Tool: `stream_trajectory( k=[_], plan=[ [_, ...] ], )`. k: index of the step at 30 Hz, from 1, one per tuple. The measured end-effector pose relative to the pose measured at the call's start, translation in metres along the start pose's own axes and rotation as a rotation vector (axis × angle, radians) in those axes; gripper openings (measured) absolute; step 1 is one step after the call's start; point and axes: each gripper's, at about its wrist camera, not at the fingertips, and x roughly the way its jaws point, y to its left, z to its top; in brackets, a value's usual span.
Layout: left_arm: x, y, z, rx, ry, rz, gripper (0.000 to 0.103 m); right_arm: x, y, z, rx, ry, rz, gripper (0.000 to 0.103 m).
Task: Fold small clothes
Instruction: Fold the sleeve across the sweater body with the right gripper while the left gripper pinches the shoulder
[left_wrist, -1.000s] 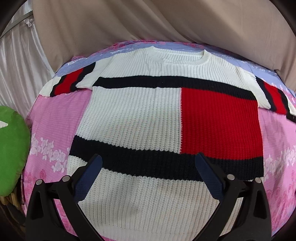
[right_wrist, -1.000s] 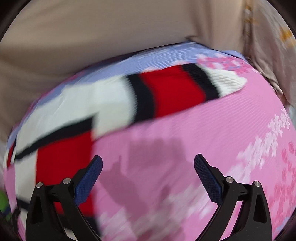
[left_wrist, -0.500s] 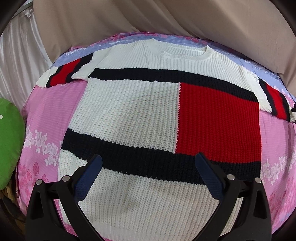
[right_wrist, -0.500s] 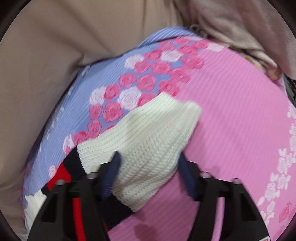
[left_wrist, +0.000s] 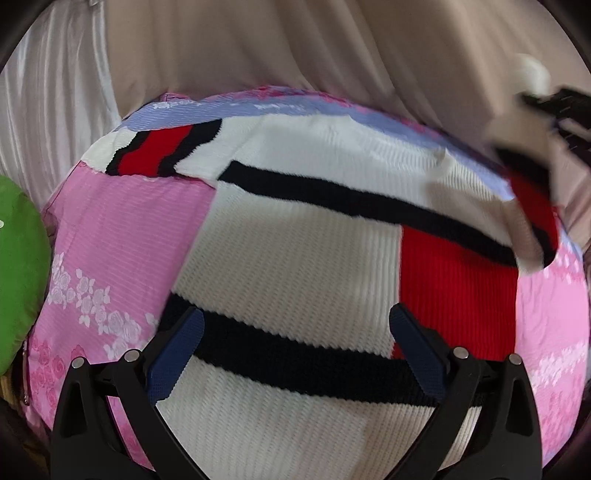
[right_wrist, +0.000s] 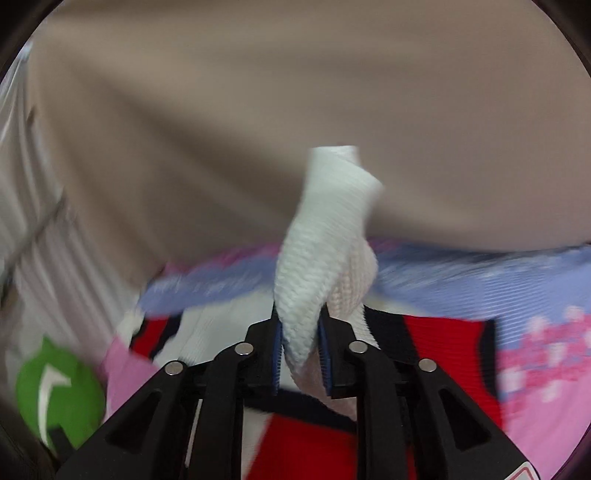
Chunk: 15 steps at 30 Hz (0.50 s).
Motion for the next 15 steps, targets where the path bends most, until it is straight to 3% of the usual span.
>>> stream_trajectory(
  k=[3,5,6,7,11,15],
  plan=[
    [0.007,0.03,0.022,-0.038,0.006,-0.098,0.098,0.06,0.053,-0.045,-0.023,0.134,-0.008,0.025],
    [0.017,0.048,0.042,-0.084,0.014,-0.177,0.098,0.064,0.063,-0.074,0.025,0.15,-0.04,0.027],
    [0.024,0.053,0.052,-0.1,0.023,-0.206,0.098,0.059,0.063,-0.087,0.048,0.152,-0.085,0.036],
    [0.035,0.057,0.065,-0.102,0.038,-0.245,0.098,0.048,0.058,-0.098,0.077,0.157,-0.128,0.041],
    [0.085,0.05,0.101,-0.076,0.13,-0.28,0.098,0.005,0.01,-0.137,0.248,0.188,-0.314,0.041],
    [0.143,0.036,0.11,-0.175,0.284,-0.324,0.098,-0.03,-0.048,-0.152,0.463,0.177,-0.424,0.048]
  ],
)
